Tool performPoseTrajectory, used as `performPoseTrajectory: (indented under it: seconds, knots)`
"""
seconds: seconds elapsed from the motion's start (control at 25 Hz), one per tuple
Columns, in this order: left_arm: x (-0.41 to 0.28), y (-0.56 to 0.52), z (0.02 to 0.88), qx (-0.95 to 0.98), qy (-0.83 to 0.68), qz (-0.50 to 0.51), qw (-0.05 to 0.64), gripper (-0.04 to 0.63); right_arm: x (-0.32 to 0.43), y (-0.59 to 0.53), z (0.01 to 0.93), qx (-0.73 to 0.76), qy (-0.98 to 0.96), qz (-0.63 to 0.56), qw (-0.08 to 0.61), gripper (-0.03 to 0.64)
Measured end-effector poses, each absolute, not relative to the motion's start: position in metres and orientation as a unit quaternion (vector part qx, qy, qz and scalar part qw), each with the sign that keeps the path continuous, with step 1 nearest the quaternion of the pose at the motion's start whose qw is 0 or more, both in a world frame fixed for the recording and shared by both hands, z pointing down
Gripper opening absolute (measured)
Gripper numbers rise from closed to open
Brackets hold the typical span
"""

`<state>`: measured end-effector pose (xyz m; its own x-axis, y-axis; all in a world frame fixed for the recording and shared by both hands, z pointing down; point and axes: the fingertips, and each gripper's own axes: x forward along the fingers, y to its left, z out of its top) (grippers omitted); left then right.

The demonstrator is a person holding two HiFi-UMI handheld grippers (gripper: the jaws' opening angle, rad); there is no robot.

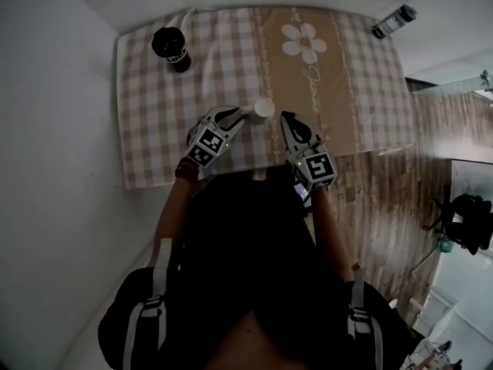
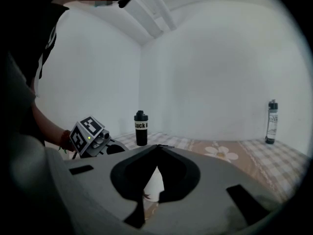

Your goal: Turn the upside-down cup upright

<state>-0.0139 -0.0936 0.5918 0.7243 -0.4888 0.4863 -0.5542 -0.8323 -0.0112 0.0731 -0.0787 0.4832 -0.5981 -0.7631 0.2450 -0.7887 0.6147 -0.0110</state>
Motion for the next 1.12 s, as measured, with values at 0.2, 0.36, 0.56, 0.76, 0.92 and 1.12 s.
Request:
performPoseTrajectory:
  seconds: [0.2,0.36,0.56,0.76,0.92,1.12]
  knots:
    - [-0.011,-0.093,0.598,0.923,-0.286,0.247,0.073,0.104,0.086,-0.088,0.490,0.457,-0.881,0.077,0.090,0.000]
    - [-0.014,-0.101,0.596,0.921,-0.292,0.248,0.070,0.085,0.088,-0.093,0.495,0.455,-0.881,0.091,0.092,-0.001]
    - [-0.008,-0.104,0.605,0.925,-0.266,0.258,0.079,0.100,0.087,-0.097,0.496,0.450,-0.884,0.093,0.091,-0.001]
    - [0.001,-0.111,0.619,0.921,-0.268,0.274,0.071,0.100,0.091,-0.102,0.500,0.453,-0.881,0.097,0.096,0.000]
    - [0.003,-0.116,0.622,0.915,-0.284,0.280,0.053,0.078,0.098,-0.104,0.506,0.459,-0.877,0.103,0.100,0.000]
    - [0.000,-0.116,0.622,0.904,-0.335,0.260,0.052,0.071,0.099,-0.104,0.512,0.456,-0.877,0.103,0.105,-0.001]
